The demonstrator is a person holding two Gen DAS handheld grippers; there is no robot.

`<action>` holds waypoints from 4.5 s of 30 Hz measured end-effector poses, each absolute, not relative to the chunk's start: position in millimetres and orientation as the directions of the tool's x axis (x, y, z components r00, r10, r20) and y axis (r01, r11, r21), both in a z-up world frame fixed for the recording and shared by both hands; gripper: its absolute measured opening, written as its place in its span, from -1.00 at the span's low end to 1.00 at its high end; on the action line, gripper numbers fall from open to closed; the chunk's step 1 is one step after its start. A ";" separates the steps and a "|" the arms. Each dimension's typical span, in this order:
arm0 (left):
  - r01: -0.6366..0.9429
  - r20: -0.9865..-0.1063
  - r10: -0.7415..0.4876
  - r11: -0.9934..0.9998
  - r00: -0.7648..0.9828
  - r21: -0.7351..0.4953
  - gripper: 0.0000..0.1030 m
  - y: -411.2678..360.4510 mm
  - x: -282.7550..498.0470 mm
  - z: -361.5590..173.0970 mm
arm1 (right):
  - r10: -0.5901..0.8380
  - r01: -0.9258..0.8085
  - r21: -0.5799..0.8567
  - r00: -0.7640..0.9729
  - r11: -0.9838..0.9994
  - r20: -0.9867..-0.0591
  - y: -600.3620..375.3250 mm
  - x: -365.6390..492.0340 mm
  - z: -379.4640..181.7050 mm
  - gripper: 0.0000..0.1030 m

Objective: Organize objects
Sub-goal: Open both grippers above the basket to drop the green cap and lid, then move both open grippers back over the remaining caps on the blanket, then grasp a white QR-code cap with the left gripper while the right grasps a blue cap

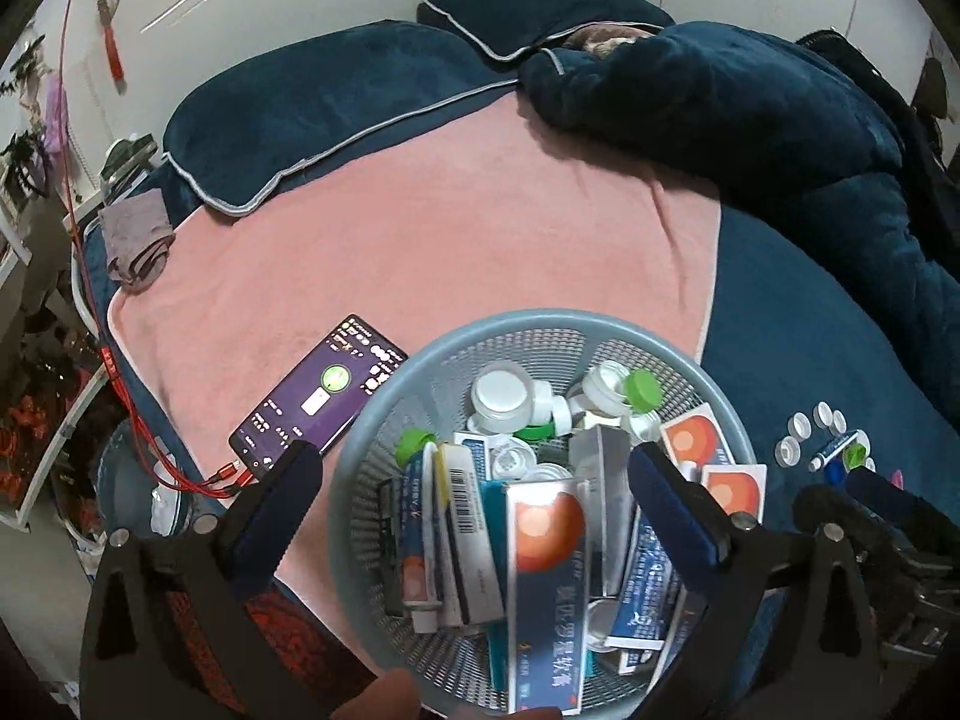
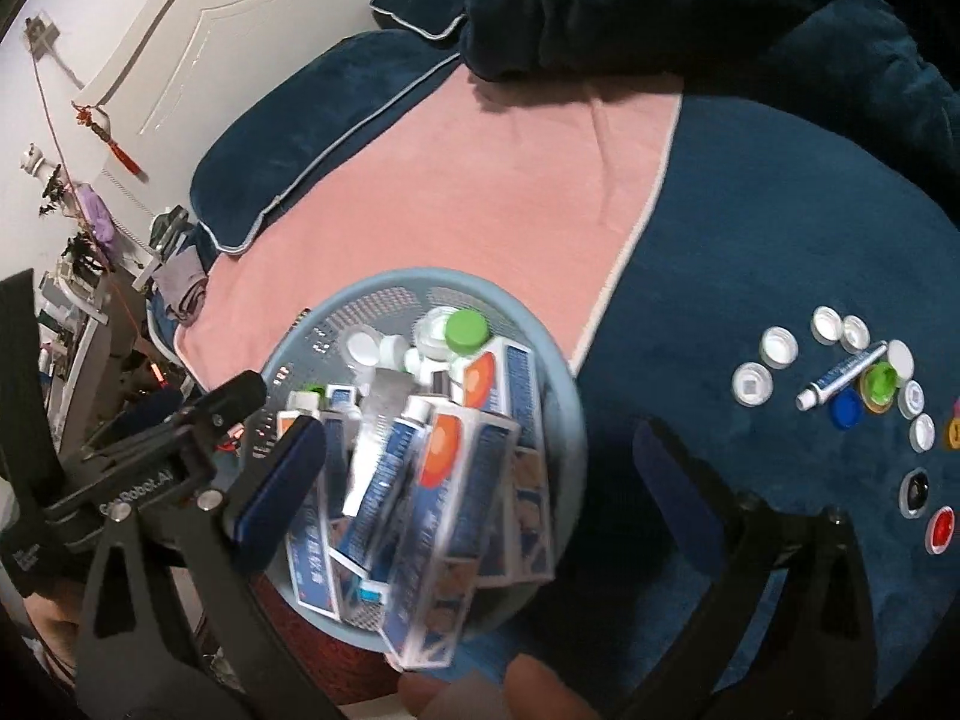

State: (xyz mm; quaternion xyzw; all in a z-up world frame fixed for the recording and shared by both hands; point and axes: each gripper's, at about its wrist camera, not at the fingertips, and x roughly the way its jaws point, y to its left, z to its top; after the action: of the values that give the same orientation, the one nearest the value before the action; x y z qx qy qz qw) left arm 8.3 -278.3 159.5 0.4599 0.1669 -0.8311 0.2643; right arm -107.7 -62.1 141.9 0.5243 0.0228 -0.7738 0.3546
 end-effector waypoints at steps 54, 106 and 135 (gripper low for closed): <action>0.224 -0.877 -0.179 -0.971 -0.446 0.084 0.98 -84.0 -105.3 145.2 | -0.417 0.259 0.353 -0.262 -0.899 -0.870 133.7 -173.1 115.2 1.00; 0.233 -0.871 -0.017 -0.966 -0.490 -0.112 -0.42 -60.0 -160.9 9.7 | -0.318 0.140 0.299 -0.138 -0.944 -0.938 129.8 -235.6 43.9 1.00; 0.146 -0.869 0.082 -0.974 -0.488 -0.174 -0.42 -57.8 -138.2 30.4 | -0.418 0.156 0.400 -0.112 -0.903 -0.901 113.3 -222.6 45.2 -0.40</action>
State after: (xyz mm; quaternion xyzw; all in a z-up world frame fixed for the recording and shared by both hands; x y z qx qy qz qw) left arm -138.2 -57.8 30.4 0.5054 0.1130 -0.8552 0.0186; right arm -222.6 113.3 45.2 0.6372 -0.1029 -0.7386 0.1944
